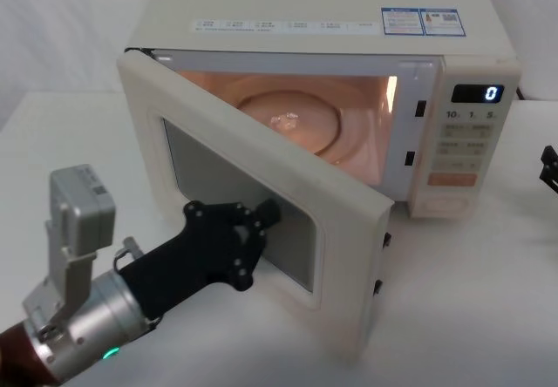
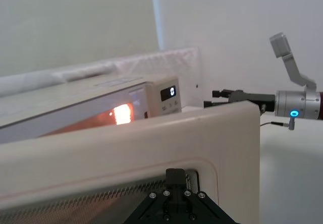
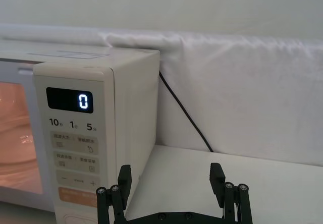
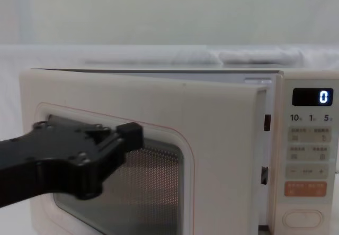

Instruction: Press the button to open the microwave door with one hand; close the microwave door with the other hand.

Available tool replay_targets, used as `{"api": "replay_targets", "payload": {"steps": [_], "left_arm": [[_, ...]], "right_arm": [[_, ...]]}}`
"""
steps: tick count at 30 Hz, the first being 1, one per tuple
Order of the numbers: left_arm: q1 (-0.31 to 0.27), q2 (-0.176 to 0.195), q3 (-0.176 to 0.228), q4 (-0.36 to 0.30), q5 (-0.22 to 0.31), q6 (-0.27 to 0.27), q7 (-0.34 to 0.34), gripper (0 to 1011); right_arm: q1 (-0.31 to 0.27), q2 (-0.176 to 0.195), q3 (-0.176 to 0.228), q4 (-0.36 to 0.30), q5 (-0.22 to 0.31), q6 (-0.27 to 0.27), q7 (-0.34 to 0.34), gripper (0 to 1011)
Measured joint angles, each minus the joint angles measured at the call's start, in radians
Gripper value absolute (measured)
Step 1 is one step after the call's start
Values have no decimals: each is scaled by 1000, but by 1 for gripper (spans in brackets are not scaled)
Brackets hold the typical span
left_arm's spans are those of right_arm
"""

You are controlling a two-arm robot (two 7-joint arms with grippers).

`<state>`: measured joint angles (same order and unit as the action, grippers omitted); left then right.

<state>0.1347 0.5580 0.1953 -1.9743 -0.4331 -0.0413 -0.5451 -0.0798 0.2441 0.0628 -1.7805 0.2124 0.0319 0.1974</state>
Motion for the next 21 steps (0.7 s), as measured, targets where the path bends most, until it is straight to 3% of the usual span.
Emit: {"api": "replay_targets", "payload": {"steps": [16,21], "left_arm": [[-141,-50,152,73,-17,12,-12,0],[-179,-64,182,95,-17,13,-10,0]], "right_arm": [[0,0,0,0,0,0,0,1002],[0,0,0,0,0,0,0,1002]]}}
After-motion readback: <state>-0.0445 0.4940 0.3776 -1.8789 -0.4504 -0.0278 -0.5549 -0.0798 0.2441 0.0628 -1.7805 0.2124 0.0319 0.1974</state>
